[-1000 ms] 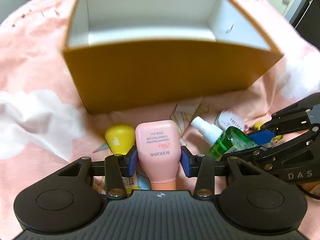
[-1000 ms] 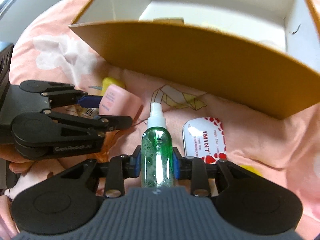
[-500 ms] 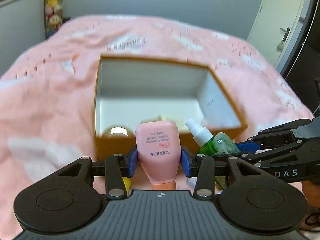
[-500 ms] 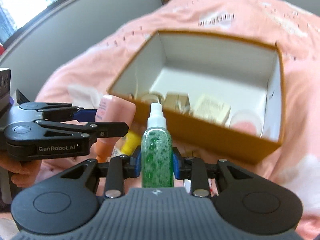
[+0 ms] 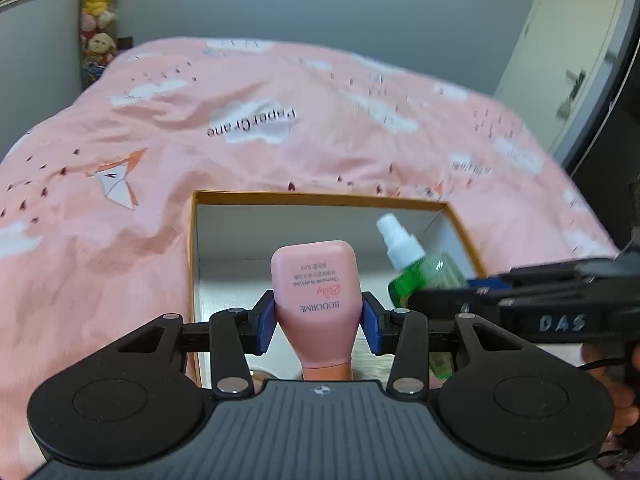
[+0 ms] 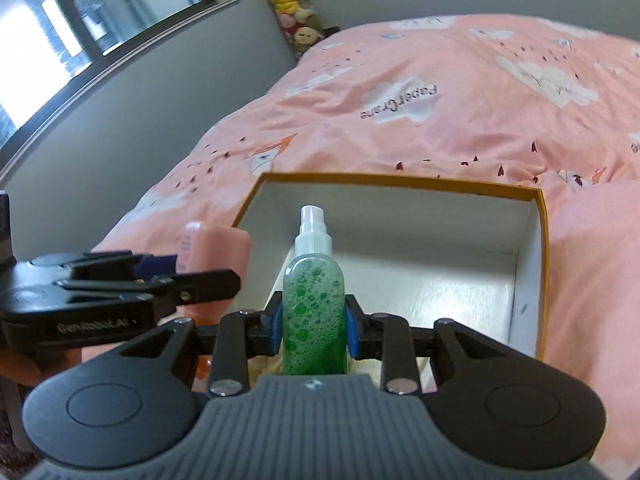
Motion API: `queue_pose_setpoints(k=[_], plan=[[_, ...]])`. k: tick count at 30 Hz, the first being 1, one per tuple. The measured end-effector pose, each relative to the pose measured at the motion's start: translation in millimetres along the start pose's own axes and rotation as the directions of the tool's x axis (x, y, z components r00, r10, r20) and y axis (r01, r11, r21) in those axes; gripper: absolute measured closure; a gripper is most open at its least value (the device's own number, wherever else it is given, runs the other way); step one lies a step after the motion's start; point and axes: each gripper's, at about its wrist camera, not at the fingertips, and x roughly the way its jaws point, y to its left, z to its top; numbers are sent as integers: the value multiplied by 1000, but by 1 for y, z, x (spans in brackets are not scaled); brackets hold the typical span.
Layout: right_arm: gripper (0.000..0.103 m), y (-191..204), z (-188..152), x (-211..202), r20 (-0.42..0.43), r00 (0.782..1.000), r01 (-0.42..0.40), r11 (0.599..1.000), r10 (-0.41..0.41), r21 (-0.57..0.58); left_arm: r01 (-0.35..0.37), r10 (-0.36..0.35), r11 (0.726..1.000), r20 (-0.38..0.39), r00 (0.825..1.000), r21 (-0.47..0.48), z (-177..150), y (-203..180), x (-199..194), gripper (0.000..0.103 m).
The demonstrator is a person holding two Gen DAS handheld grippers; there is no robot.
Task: Organize rigid objects
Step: 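Carry the lotion tube and spray bottle into the orange box and lower them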
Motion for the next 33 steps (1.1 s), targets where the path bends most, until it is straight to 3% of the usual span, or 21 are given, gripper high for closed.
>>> queue_pose_setpoints(k=[5,10,15,19,20,27,28,33], plan=[[74,-22,22,39,-20,1000,1,996,1,84,-91,100,993,-121,988,76,10,5,55,54],[74,-39,28,76,-76,997,-6,991,16,131,-164,192,972,-166,967,167,7,1,89,53],[74,-47,28,111,-147,988,-13,984,40,175,-239,295,923,-153,943,303,10,-11,105,53],[73,-52,30,130,-177,984,4,977,34,213,-278,387,831,-141,911,482,-1,-28,119,53],[73,-53,31,134,-182,983,10,976,30,215,-275,395,820,-148,907,502,-3,-29,124,53],[73,-54,29,152,-210,977,11,976,36,218,-223,388,834,-249,888,504,-14,-23,141,52],[73,-53,29,154,-214,976,11,976,37,219,-219,382,840,-254,889,496,-14,-22,141,48],[73,-52,27,159,-226,974,17,976,33,218,-189,324,865,-230,918,465,-10,-20,124,48]])
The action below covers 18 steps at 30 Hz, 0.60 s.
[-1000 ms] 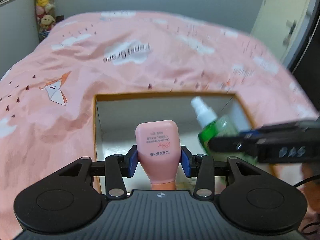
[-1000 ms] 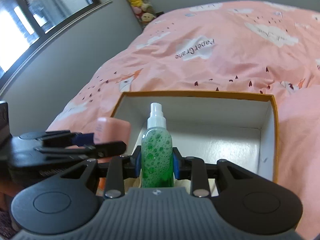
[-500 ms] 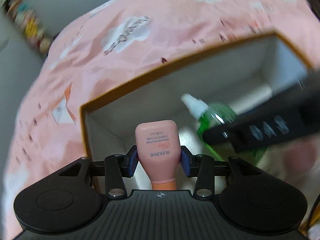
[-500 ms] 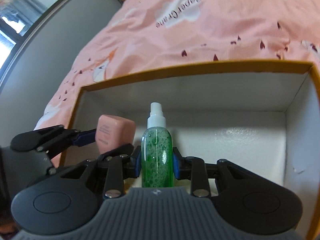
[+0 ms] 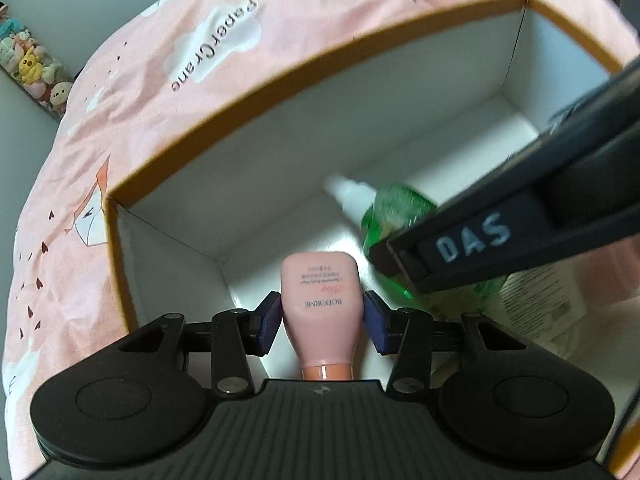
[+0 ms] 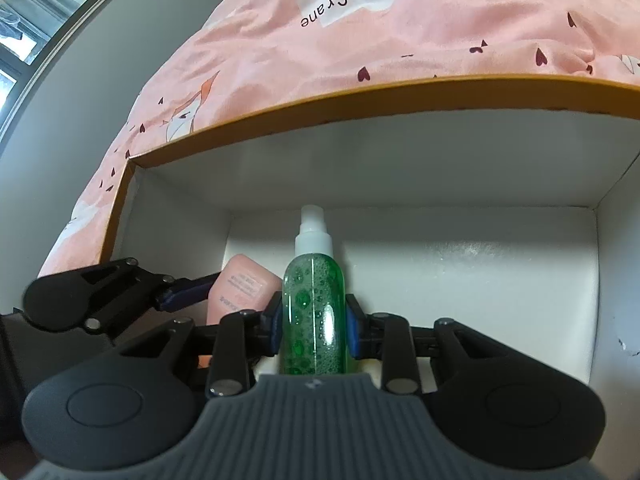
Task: Organize rigid objects
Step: 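Carry the lotion tube and spray bottle into the orange box and lower them, then open the left tool to release the lotion tube while the right tool lowers the bottle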
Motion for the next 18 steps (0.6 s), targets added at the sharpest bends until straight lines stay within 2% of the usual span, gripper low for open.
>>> queue_pose_setpoints(k=[4,5,9,13,15,18], plan=[[73,0,0,2,-4,1000,3,1000,-3,9,14,-13,1000,71,997,-25,0,9,-23,45],[73,1,1,4,-8,1000,3,1000,-3,12,4,-1,999,72,997,-32,0,11,-28,38],[72,-1,2,5,-15,1000,9,999,-8,31,-24,37,996,157,987,-88,-11,26,-58,37],[72,0,4,10,-24,1000,5,999,-4,47,23,47,964,252,967,-266,-28,53,-81,39],[72,3,4,14,-30,1000,-3,999,4,49,-8,87,948,233,969,-319,-31,58,-84,41],[72,7,2,19,-39,999,-17,998,20,66,19,76,922,228,971,-387,-39,68,-85,52]])
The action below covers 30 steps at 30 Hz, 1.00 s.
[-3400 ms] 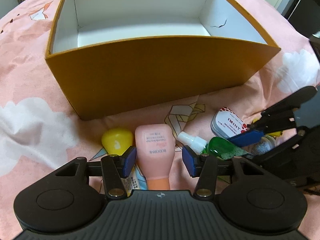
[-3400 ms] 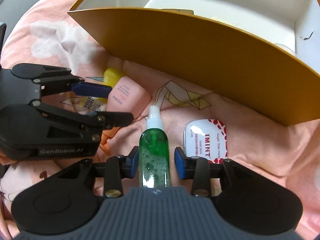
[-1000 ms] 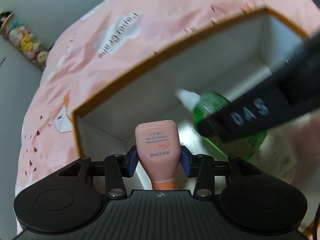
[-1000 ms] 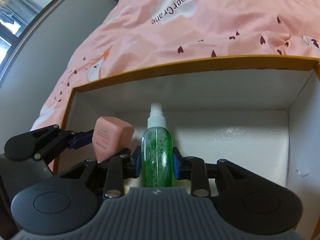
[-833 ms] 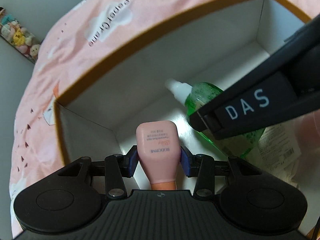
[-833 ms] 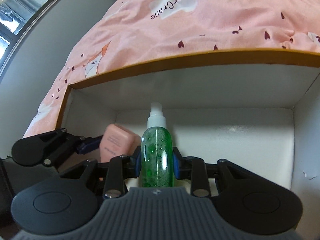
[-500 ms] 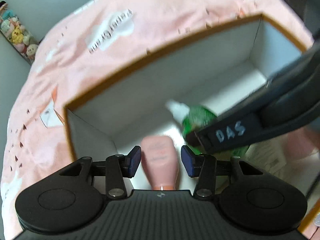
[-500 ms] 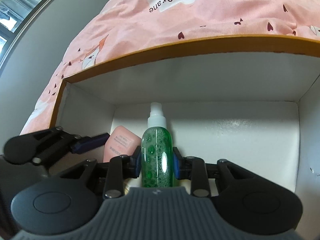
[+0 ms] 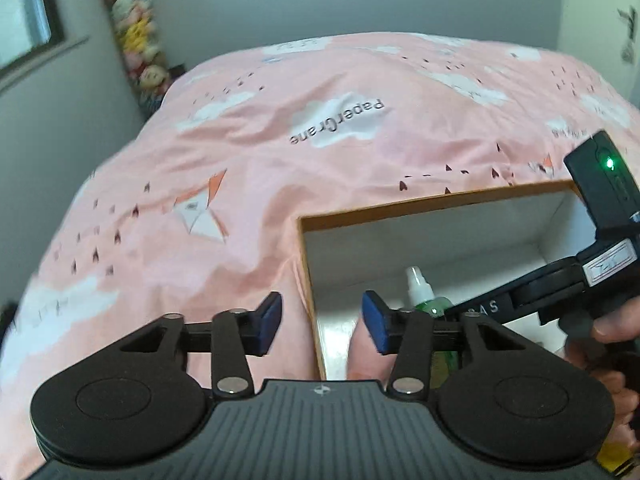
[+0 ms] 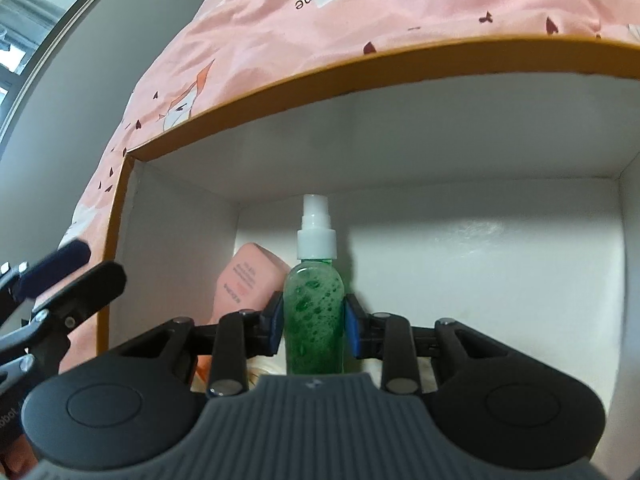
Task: Organize rigid objects
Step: 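Open the left tool to release the lotion tube while the right tool lowers the bottle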
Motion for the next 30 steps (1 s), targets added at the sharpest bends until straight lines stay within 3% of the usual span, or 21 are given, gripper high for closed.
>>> queue_pose_setpoints(k=[2,10,14,20,25,27,30], plan=[[72,2,1,2,5,1000,-4,1000,4,8,21,-22,998,-12,1000,-52,-3,6,-1,58],[72,-3,4,14,-33,998,-59,994,62,87,63,-69,987,-36,997,-151,-18,13,11,64],[67,5,0,9,-15,1000,22,1000,-21,22,19,-22,993,-28,999,-120,-22,7,10,65],[65,11,-8,-4,24,993,116,992,-115,-56,1,-2,987,-5,1000,-162,-30,5,4,65],[73,10,-16,-6,15,994,113,992,-112,-61,-84,89,979,19,996,-185,-39,2,-1,65],[83,11,-19,-2,4,996,92,994,-92,-56,-91,98,976,23,995,-198,-42,3,-3,65],[83,17,-22,0,2,996,91,992,-91,-87,-77,86,972,30,996,-221,-47,2,-7,65]])
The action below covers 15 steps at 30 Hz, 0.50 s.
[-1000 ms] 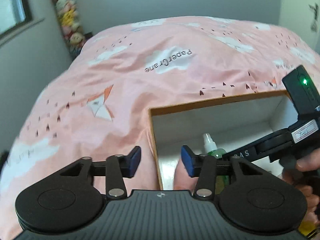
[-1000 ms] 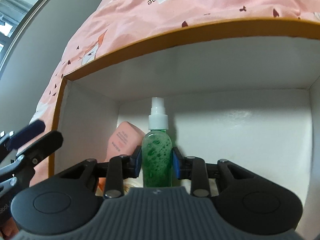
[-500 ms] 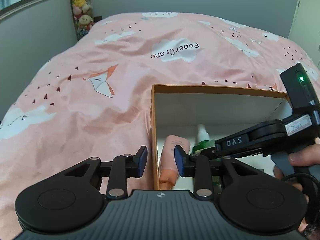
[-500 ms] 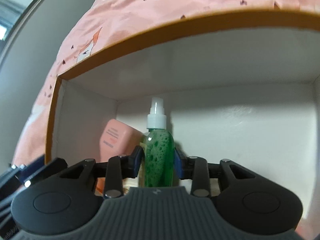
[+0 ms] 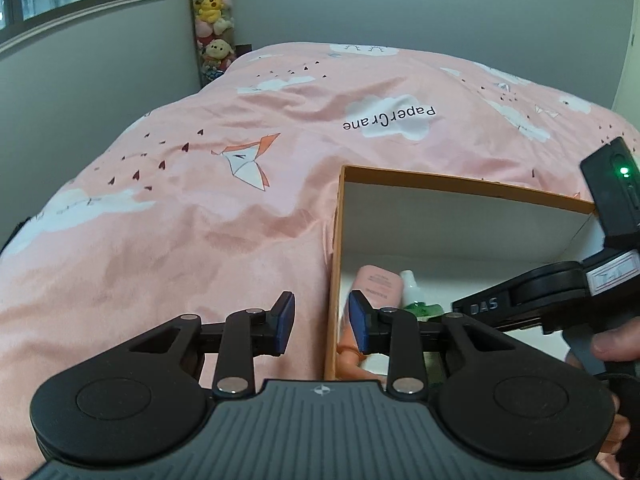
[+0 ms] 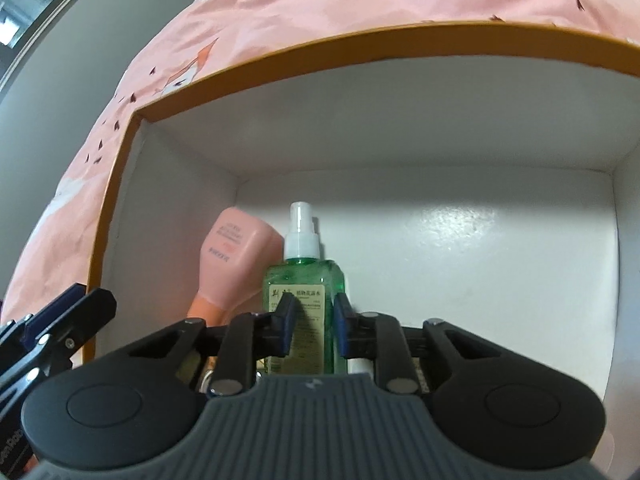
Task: Organize rigid objects
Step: 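Open the left tool to release the lotion tube while the right tool lowers the bottle, then open the right tool to release the spray bottle in the box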
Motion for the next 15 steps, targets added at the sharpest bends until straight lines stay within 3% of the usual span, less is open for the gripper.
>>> queue_pose_setpoints(k=[7,15], plan=[[85,24,-10,-18,44,998,57,992,-52,-116,-6,6,1000,59,998,8,-5,-5,-14,65],[82,44,-48,-67,187,981,99,963,-52,-251,-28,18,998,178,984,58,-7,-21,-48,65]])
